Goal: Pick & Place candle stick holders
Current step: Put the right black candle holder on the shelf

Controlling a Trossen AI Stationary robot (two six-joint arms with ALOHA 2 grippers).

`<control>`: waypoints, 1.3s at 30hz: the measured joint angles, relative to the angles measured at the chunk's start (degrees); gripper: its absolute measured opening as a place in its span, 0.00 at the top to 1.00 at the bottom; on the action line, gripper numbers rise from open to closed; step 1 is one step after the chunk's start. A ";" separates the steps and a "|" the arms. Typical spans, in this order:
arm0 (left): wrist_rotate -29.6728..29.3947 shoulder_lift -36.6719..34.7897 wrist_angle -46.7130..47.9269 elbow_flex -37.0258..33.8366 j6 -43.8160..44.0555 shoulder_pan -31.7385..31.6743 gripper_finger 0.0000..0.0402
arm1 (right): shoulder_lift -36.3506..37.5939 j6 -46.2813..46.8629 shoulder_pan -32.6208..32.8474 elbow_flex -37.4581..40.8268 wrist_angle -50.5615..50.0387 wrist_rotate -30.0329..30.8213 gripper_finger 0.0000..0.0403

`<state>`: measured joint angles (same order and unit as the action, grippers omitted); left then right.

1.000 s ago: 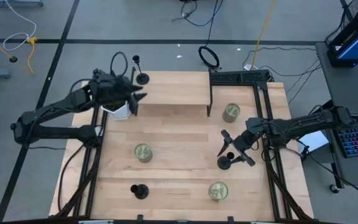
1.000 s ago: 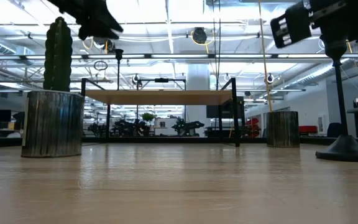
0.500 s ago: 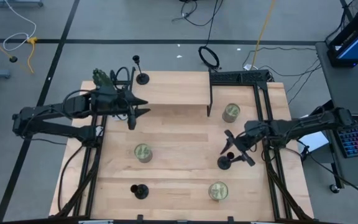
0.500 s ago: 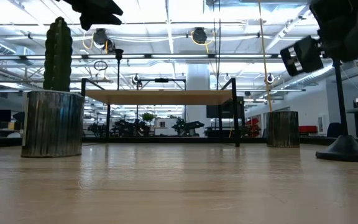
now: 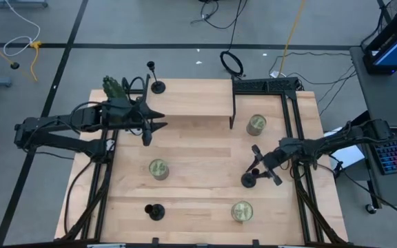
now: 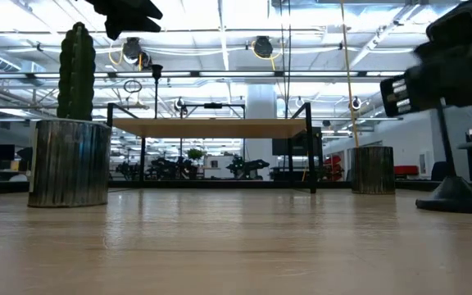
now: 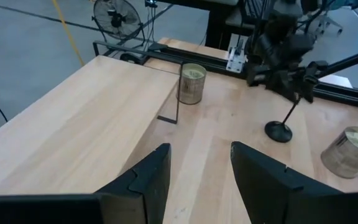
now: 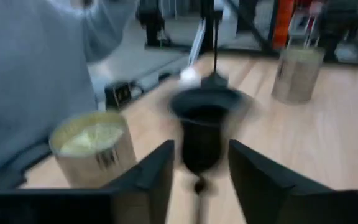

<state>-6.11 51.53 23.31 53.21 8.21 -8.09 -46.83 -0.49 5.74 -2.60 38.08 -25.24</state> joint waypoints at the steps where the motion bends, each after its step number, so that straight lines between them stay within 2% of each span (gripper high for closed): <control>1: -0.02 -0.01 0.01 0.00 -0.01 0.01 0.57 | 0.04 0.50 0.00 0.32 0.27 0.41 0.71; 5: -0.02 -0.02 -0.02 0.00 -0.03 -0.01 0.57 | -0.49 3.62 -0.04 0.16 -0.21 2.95 0.93; 6: -0.02 -0.02 0.00 0.00 -0.05 -0.01 0.57 | -0.51 3.76 -0.01 -0.01 0.39 2.93 0.95; 8: -0.02 -0.02 0.00 0.00 -0.28 -0.01 0.57 | -0.84 4.60 0.00 -0.36 0.72 3.06 0.95; 13: -0.02 -0.02 0.00 0.00 -0.40 0.02 0.57 | -1.73 4.33 -0.02 -3.81 0.40 9.18 0.94; 20: 0.02 -0.02 0.00 0.00 -0.49 0.04 0.57 | -5.52 -3.22 -0.04 -18.52 0.77 27.09 0.95; 24: 0.10 -0.02 0.00 0.00 -0.83 0.04 0.57 | -9.63 -10.17 -1.97 -28.99 1.56 33.01 0.95; 26: 0.11 -0.02 0.00 0.00 -0.97 0.04 0.57 | -12.10 -12.70 -4.24 -33.83 0.90 35.64 0.95; 29: 0.09 -0.02 0.02 0.00 -0.99 0.26 0.57 | -15.44 -14.99 -9.99 -40.53 -1.93 35.93 0.95; 33: 0.90 -0.02 0.05 0.00 -3.27 1.62 0.57 | -20.84 -12.60 -20.09 -47.47 -6.82 35.68 0.95; 39: 4.54 1.35 1.05 0.02 -9.36 6.30 0.57 | -27.77 -7.50 -32.30 -51.09 -9.98 35.43 0.95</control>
<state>-1.57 52.88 24.36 53.23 -1.14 -1.79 -74.60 -7.99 -26.57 -53.69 28.11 10.20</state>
